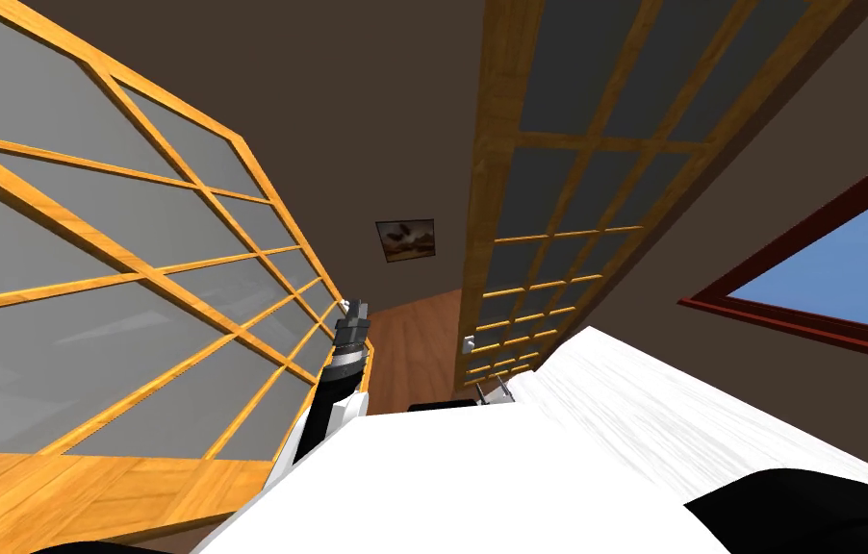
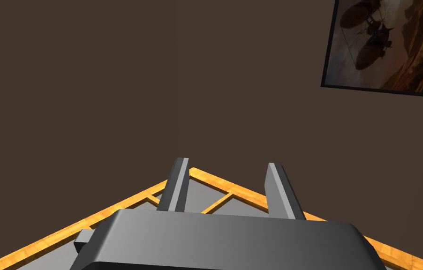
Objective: Push the door open
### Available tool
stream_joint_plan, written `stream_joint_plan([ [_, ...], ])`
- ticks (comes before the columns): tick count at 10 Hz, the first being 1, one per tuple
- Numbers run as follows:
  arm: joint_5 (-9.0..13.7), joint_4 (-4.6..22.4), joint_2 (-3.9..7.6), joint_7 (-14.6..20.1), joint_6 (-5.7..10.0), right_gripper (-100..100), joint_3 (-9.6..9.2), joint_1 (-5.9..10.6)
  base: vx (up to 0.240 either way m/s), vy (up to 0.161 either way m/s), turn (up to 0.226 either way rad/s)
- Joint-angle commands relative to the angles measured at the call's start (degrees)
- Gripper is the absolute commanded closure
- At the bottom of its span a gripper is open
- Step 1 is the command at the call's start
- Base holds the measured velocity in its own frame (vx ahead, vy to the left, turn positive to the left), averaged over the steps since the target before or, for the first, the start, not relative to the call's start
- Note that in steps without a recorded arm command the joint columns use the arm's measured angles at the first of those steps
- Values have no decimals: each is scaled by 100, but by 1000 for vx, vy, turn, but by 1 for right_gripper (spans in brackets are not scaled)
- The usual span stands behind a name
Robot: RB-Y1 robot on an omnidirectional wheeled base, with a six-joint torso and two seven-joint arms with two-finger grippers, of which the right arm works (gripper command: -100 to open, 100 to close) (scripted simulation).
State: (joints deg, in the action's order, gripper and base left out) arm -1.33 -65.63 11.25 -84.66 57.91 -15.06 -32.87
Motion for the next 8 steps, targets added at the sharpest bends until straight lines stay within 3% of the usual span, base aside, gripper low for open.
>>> stream_joint_plan([
  [1,4,-10,-2,17,-62,-100,32,48,86,55,29],
  [7,20,-51,-11,86,-317,-100,164,249,196,33,24],
  [8,18,-54,-11,77,-299,-100,151,233,84,10,9],
])
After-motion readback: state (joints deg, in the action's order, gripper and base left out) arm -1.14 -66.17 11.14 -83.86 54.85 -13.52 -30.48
